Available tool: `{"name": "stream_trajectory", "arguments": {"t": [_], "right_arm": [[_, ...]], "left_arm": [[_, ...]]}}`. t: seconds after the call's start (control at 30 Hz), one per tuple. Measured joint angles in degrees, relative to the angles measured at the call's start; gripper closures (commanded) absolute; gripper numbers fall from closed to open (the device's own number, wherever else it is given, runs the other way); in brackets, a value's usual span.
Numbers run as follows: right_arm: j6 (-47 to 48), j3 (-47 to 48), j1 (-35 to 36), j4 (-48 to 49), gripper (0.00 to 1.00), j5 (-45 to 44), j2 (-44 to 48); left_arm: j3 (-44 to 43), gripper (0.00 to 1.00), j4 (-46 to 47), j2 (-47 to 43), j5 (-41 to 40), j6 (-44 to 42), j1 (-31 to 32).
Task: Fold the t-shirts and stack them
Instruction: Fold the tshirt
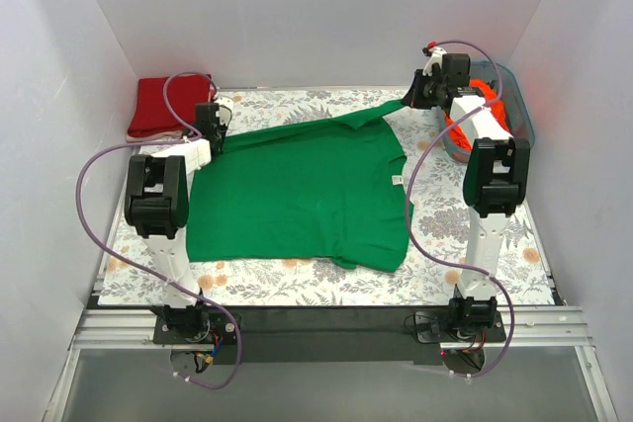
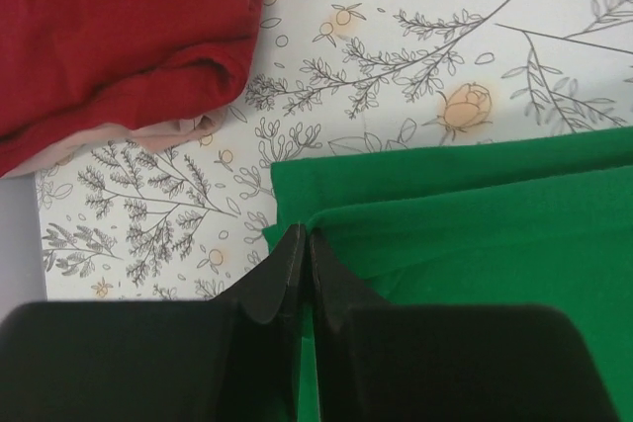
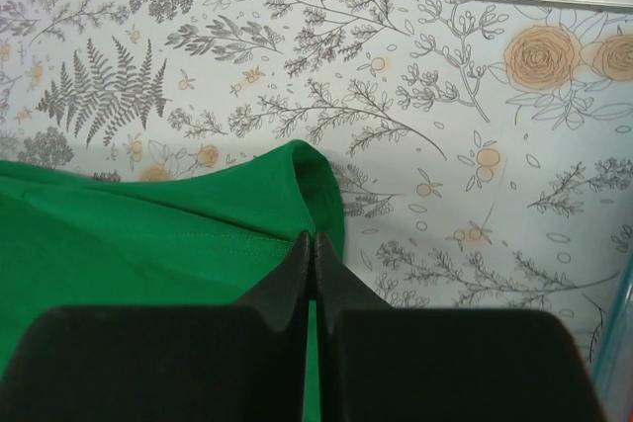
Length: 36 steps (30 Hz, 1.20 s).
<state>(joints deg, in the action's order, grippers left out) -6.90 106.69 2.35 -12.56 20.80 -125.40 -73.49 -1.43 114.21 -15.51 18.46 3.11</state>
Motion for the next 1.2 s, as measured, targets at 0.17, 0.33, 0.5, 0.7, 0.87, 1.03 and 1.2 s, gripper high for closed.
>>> {"name": "stream_trajectory", "arguments": {"t": [0.17, 0.33, 0.5, 0.7, 0.87, 1.03, 1.2], "right_arm": [[-0.66, 2.6, 0.0, 1.05, 0.99, 0.81, -3.08], [-1.22, 2.12, 0.0, 2.08, 0.99, 1.46, -2.75], [-2.67, -4.83, 0.0, 2.67, 0.99, 1.29, 2.6], [-5.35, -13.99, 0.28, 2.36, 0.99, -0.11, 12.85], [-6.84, -19.8, 1.44, 2.05, 0.99, -1.7, 19.08], [-8.5, -25.55, 2.89, 0.66, 0.99, -4.5, 23.3], [-10.93, -30.27, 4.04, -1.42, 0.99, -7.72, 26.27]], "left_arm": [[-1.16, 1.0, 3.96, 3.21, -1.73, -1.55, 0.02], [-2.78, 1.0, 5.75, 3.82, -2.99, -2.27, 0.04], [-2.86, 1.0, 5.44, 2.97, -3.82, -2.21, 0.04], [-2.14, 1.0, 2.45, -1.2, -3.87, -1.64, 0.04], [-0.04, 1.0, 0.22, -4.96, -3.78, -2.01, 0.02], [2.34, 1.0, -0.15, -7.34, -3.43, -4.15, 0.0], [3.52, 1.0, 1.18, -7.93, -3.08, -6.67, 0.0]]}}
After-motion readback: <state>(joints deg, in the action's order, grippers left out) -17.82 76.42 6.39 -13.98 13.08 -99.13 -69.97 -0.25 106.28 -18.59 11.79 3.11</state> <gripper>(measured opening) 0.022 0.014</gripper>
